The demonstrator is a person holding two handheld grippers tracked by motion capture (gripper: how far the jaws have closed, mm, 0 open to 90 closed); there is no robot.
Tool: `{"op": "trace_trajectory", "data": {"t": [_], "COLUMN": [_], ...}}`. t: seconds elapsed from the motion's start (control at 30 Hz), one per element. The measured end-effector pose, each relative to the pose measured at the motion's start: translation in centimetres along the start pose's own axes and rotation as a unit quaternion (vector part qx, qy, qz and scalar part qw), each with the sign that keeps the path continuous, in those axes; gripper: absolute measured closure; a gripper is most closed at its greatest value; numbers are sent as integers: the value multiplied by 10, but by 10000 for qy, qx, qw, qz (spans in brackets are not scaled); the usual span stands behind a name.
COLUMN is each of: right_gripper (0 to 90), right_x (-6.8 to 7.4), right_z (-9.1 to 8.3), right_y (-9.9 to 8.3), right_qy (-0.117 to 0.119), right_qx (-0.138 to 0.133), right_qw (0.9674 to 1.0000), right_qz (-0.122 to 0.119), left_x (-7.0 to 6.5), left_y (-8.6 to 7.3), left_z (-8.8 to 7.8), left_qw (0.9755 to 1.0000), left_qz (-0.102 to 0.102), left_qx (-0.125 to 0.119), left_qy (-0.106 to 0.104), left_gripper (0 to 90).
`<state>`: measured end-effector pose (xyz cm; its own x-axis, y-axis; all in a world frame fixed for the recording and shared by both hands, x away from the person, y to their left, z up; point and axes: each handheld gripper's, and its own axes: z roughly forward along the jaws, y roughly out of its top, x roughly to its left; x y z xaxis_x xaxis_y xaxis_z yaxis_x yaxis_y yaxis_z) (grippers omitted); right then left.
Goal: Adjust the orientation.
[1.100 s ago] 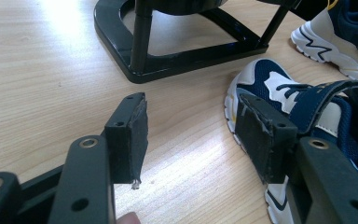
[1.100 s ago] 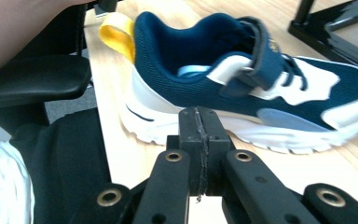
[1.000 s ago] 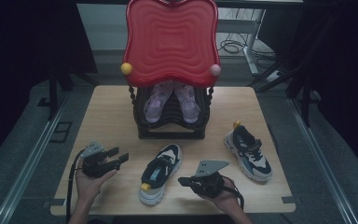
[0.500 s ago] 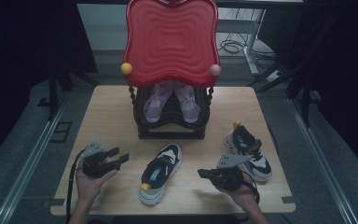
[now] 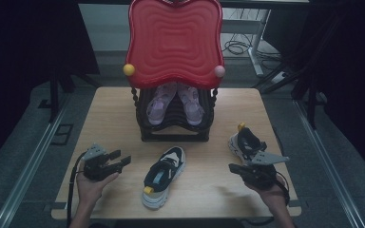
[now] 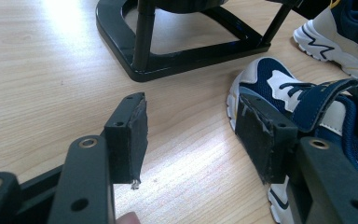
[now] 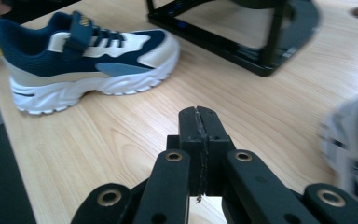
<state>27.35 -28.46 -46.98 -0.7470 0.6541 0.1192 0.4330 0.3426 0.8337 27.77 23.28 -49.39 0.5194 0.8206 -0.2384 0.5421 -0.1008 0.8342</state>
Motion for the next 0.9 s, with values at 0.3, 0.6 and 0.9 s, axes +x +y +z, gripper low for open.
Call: {"op": "trace_trajectory", "data": {"t": [0.3, 0.6, 0.9], "right_gripper": [899, 899, 900], "right_x": [-26, -41, -59], "right_z": [-29, -37, -49], "right_y": [-12, -21, -31], "right_qy": [-342, -444, -692], "right_qx": [-128, -69, -8], "right_qw": [9989, 9983, 9959], "right_qz": [300, 384, 587], "left_x": [0, 1, 1], "left_y": [0, 0, 0], "left_z": [1, 0, 1], "left_qw": [10000, 10000, 10000], "left_qz": [-5, -2, 1], "left_qx": [11, 2, 27], "left_qy": [-8, -3, 4], "left_gripper": [442, 442, 441]}}
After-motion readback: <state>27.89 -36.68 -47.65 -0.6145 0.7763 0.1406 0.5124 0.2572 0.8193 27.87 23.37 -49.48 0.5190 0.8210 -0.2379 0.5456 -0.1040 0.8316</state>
